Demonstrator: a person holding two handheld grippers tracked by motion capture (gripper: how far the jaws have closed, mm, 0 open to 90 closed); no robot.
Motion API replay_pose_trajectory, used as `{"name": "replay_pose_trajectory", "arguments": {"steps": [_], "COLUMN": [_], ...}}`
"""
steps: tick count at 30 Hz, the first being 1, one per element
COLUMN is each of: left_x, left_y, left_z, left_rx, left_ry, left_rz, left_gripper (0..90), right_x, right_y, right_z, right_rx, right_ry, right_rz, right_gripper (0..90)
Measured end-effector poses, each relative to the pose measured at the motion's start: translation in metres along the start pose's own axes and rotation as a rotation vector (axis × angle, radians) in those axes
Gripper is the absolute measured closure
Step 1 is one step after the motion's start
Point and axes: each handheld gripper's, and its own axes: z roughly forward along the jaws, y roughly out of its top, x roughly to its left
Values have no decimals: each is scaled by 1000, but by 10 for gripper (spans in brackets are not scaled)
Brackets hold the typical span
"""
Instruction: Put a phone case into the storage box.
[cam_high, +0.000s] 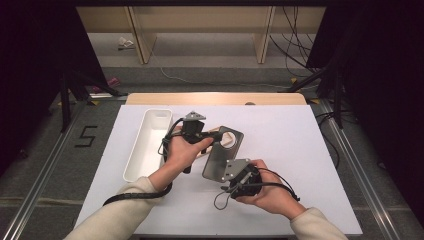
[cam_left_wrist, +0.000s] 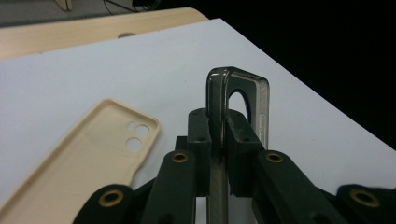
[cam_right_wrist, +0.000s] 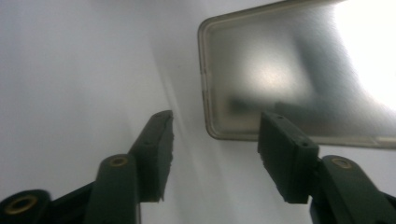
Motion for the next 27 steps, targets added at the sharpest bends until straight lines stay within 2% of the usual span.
{"name": "replay_pose_trajectory", "arguments": {"steps": [3,6,9,15,21,25,27], "left_x": [2,4,5,8,14,17,19], "left_y": [0,0,1,1,-2,-5,-6], "left_z": [-4,-9,-15,-29,-43,-51,-56], "left_rx": [-34,-64,-92,-128,-168,-190,-199], "left_ry": [-4,-5,-8,-6,-7,-1,-1], "left_rz": [20,41,47,98,130,166,168], "left_gripper": [814,814,814,814,814,814,814], "right_x": [-4,-8,-12,-20,-24,-27,-28], "right_y": [-3,-7,-11,-19,-27,-33,-36], "right_z": [-2,-7,-11,-18,-24,-27,-28], "right_rx": [-31,-58,-89,-149,-198,-200,-207], "right_ry": [-21,-47,-68,-112,-136,-145,-147], "right_rz": [38,98,137,226,284,307,319], "right_gripper": [387,337,300,231,174,180,180]}}
